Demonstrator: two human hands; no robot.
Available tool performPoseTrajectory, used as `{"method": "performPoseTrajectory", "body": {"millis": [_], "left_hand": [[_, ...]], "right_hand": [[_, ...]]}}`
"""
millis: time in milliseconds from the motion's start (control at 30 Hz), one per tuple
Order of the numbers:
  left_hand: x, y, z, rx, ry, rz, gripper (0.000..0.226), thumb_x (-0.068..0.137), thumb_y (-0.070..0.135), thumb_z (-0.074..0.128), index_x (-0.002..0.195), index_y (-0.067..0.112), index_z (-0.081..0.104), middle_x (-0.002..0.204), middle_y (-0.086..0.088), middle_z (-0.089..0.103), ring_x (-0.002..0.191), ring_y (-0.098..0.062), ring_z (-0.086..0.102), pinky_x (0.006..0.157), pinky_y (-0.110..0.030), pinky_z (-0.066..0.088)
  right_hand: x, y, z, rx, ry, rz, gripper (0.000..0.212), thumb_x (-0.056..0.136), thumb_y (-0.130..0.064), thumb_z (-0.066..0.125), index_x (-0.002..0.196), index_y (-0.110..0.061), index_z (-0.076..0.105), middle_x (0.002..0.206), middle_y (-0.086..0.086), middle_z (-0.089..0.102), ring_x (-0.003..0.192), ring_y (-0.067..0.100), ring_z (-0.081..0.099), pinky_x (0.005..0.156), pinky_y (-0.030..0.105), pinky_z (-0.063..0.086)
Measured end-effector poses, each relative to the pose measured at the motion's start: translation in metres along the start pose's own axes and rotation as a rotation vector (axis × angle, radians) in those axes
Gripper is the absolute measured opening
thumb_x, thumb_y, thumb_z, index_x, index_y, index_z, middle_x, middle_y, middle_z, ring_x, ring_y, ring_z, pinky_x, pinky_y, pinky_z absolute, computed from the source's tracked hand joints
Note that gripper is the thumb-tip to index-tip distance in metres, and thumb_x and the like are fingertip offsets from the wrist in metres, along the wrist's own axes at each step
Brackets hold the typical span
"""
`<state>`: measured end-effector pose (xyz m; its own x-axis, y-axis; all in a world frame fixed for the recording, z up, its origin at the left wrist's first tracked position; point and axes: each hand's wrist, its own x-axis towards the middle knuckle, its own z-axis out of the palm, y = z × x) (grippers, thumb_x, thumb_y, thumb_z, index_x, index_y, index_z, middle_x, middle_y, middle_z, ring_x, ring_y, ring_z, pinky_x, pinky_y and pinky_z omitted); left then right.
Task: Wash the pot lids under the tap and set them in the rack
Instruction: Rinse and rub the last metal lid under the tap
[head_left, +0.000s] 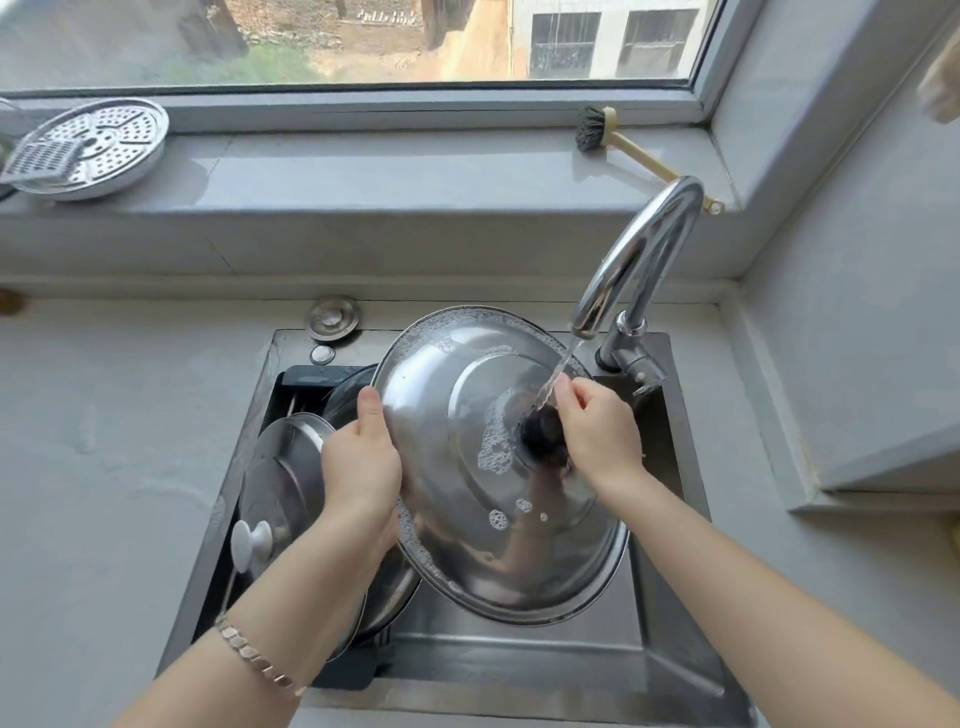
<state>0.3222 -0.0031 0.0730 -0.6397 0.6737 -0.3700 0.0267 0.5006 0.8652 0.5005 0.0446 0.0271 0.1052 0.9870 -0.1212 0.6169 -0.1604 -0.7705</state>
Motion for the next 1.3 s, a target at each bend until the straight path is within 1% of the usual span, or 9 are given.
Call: {"method": "performPoseTrajectory", "body": {"millis": [67,167,267,433,600,800,1033,1200,1300], "left_hand": [[-0.004,0.0,0.003,0.021,0.003,0.032,0.048,0.097,0.046,0.035,0.076,0.006,0.051,0.061,-0.005,0.038,0.058,-0.018,0.034,0.052,-0.03,0.028],[-0.009,0.001,0.009,0.016,-0.001,0.041,0.051,0.096,0.047,0.035,0.074,0.005,0.052,0.061,-0.007,0.041,0.06,-0.021,0.037,0.055,-0.031,0.031],[-0.013,0.007,0.018,-0.039,-0.003,0.019,0.05,0.097,0.043,0.037,0.064,0.006,0.045,0.058,-0.005,0.039,0.057,-0.02,0.035,0.049,-0.025,0.034],[-0.012,0.01,0.018,-0.06,-0.009,0.013,0.049,0.098,0.042,0.036,0.061,0.01,0.044,0.058,-0.001,0.043,0.057,-0.016,0.039,0.053,-0.025,0.035],[-0.029,0.005,0.019,-0.012,-0.04,0.005,0.051,0.098,0.042,0.034,0.06,0.009,0.041,0.057,-0.003,0.039,0.056,-0.018,0.036,0.051,-0.028,0.031],[-0.018,-0.003,0.009,-0.033,-0.114,-0.015,0.051,0.098,0.044,0.035,0.064,0.015,0.06,0.071,-0.007,0.064,0.077,-0.027,0.063,0.079,-0.038,0.051],[-0.039,0.004,0.011,0.162,-0.172,0.196,0.052,0.098,0.04,0.035,0.053,0.014,0.028,0.052,-0.004,0.03,0.052,-0.02,0.029,0.052,-0.032,0.024],[-0.034,-0.004,0.017,0.171,-0.214,0.163,0.058,0.099,0.038,0.035,0.052,0.005,0.044,0.051,-0.004,0.042,0.053,-0.021,0.036,0.055,-0.032,0.029],[-0.037,-0.006,0.014,0.199,-0.208,0.164,0.053,0.098,0.041,0.033,0.054,0.013,0.03,0.051,-0.003,0.031,0.052,-0.02,0.029,0.051,-0.031,0.026]], "right_hand": [[0.005,-0.009,0.001,0.007,0.023,0.089,0.028,0.097,-0.032,0.038,0.089,-0.016,0.059,0.103,0.008,0.055,0.1,0.027,0.051,0.085,0.035,0.04],[0.001,-0.024,0.012,-0.181,-0.131,-0.037,0.052,0.097,-0.039,0.024,0.136,-0.008,0.04,0.145,0.014,0.035,0.136,0.025,0.03,0.114,0.036,0.016],[-0.041,-0.043,0.034,-0.34,-0.127,-0.373,0.076,0.09,-0.051,0.007,0.144,-0.001,0.027,0.152,0.019,0.024,0.143,0.029,0.017,0.116,0.036,-0.001],[-0.076,-0.033,0.045,-0.336,-0.124,-0.778,0.055,0.091,-0.032,0.033,0.139,-0.006,0.033,0.146,0.018,0.037,0.139,0.026,0.025,0.115,0.036,0.013],[-0.017,-0.053,0.035,-0.307,-0.223,-0.231,0.06,0.096,-0.039,0.012,0.149,-0.012,0.008,0.158,0.007,-0.001,0.146,0.016,-0.004,0.118,0.034,-0.005],[-0.066,-0.052,0.04,-0.281,-0.246,-0.772,0.059,0.089,-0.035,0.023,0.14,-0.01,0.038,0.149,0.006,0.037,0.14,0.024,0.028,0.115,0.03,0.007],[0.009,-0.034,0.028,-0.083,-0.175,0.197,0.052,0.096,-0.039,0.023,0.136,-0.008,0.036,0.149,0.014,0.028,0.14,0.027,0.019,0.116,0.045,0.012],[-0.037,-0.053,0.034,-0.197,-0.311,-0.24,0.058,0.098,-0.037,0.027,0.147,-0.007,0.017,0.156,0.006,0.011,0.144,0.019,0.005,0.117,0.034,0.002],[0.001,-0.03,0.03,-0.231,-0.255,-0.001,0.059,0.093,-0.042,0.018,0.134,-0.005,0.039,0.145,0.013,0.03,0.134,0.026,0.025,0.113,0.038,0.015]]}}
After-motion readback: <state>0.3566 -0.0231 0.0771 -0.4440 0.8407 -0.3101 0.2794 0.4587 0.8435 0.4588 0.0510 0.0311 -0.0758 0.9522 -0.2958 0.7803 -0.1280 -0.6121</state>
